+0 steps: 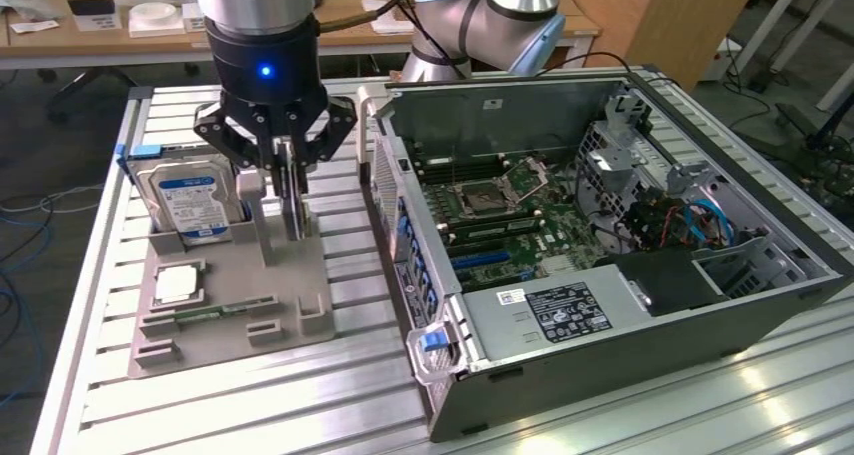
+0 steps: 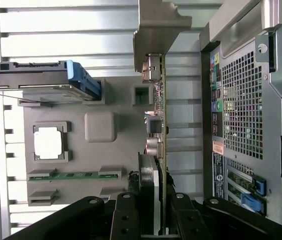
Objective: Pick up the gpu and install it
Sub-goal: 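Pick up the gpu and move the gpu toward the slot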
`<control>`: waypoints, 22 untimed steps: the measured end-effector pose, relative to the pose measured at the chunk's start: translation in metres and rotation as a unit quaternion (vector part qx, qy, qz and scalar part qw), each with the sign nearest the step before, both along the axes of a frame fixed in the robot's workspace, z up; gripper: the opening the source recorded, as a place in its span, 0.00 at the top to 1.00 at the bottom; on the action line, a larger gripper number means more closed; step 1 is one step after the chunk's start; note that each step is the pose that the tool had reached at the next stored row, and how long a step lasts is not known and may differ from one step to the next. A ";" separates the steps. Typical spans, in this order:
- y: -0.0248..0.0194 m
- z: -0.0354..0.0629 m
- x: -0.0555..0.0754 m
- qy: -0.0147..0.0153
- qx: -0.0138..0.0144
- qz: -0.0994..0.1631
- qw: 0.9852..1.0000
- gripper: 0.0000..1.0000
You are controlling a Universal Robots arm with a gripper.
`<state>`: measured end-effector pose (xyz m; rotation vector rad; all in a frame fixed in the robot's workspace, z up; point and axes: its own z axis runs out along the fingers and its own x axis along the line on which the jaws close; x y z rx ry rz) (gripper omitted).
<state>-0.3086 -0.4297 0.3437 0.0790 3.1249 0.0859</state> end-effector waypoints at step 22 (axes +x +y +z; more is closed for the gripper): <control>0.0000 0.0199 0.000 0.001 0.000 0.000 1.000 0.72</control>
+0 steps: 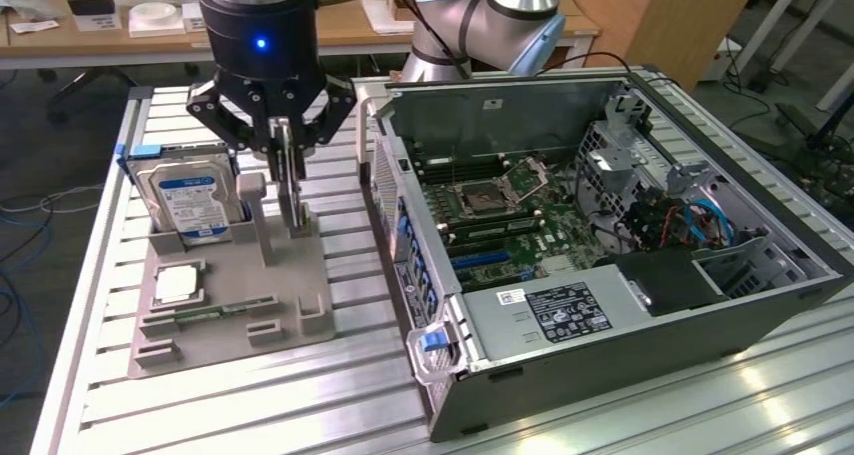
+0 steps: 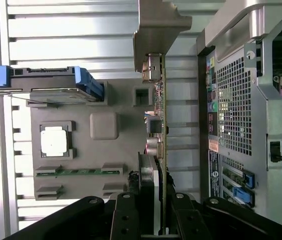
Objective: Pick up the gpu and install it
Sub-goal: 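Pick up the gpu and move the gpu toward the slot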
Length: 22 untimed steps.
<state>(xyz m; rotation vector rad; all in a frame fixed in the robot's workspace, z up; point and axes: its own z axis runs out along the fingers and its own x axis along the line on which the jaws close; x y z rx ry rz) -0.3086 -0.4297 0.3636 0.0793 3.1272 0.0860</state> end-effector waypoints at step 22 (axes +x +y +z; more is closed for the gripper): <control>0.0000 0.0368 0.000 0.012 0.000 0.000 1.000 0.72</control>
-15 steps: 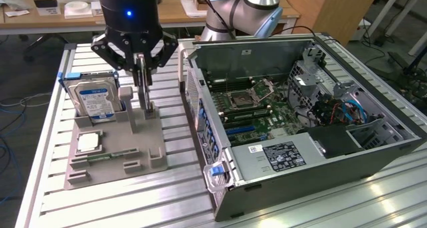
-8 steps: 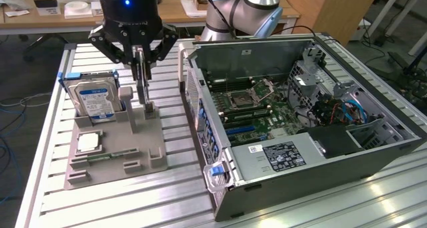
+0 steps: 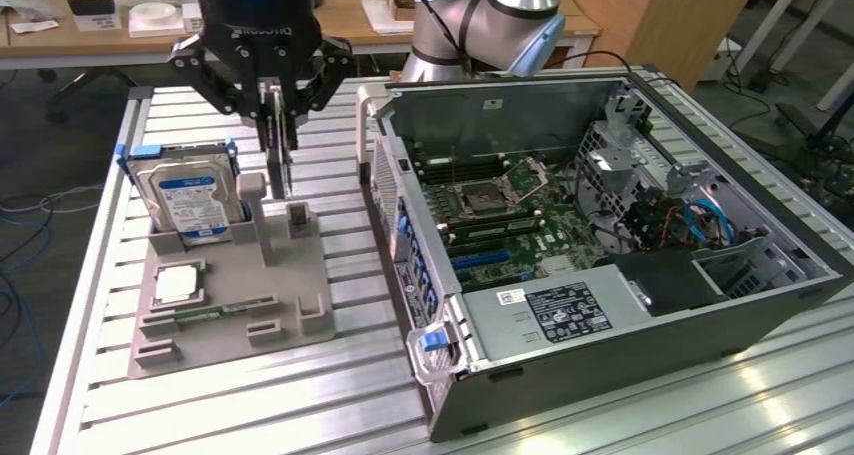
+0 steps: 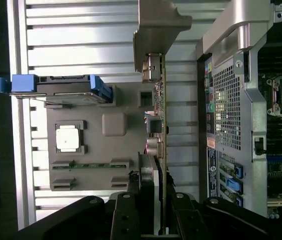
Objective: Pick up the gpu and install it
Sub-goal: 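Pick up the gpu and move the gpu toward the slot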
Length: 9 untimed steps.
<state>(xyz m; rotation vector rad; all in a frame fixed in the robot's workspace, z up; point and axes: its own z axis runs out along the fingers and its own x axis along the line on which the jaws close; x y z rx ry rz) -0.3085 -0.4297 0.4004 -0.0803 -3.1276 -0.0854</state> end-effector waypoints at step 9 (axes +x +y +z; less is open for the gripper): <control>0.0000 0.0094 0.000 0.000 0.000 0.000 1.000 0.72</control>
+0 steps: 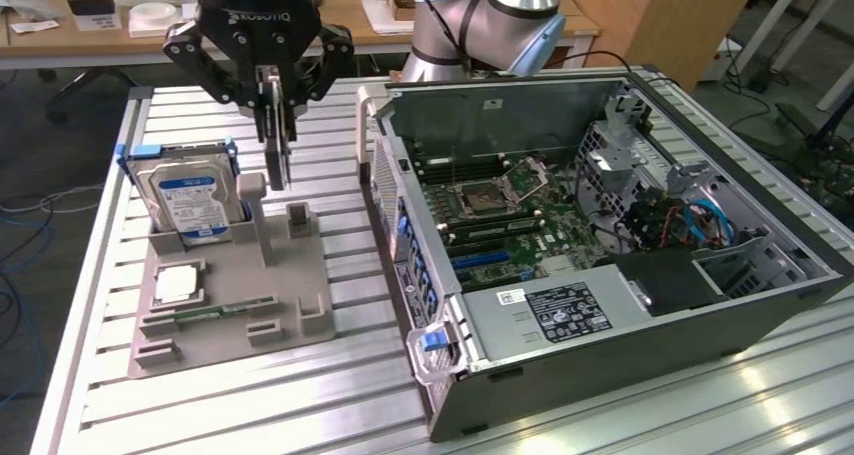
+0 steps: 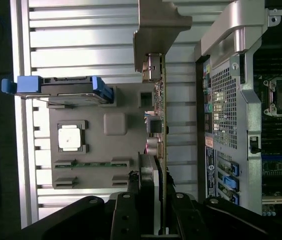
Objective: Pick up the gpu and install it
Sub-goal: 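Pick up the gpu and move the gpu toward the slot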
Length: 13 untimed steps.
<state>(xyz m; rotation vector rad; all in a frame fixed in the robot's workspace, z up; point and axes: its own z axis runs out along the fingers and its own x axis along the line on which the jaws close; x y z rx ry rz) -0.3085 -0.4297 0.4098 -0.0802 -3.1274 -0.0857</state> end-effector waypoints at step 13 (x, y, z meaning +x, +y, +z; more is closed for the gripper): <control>0.0000 -0.0002 0.011 0.000 0.000 0.000 1.000 0.72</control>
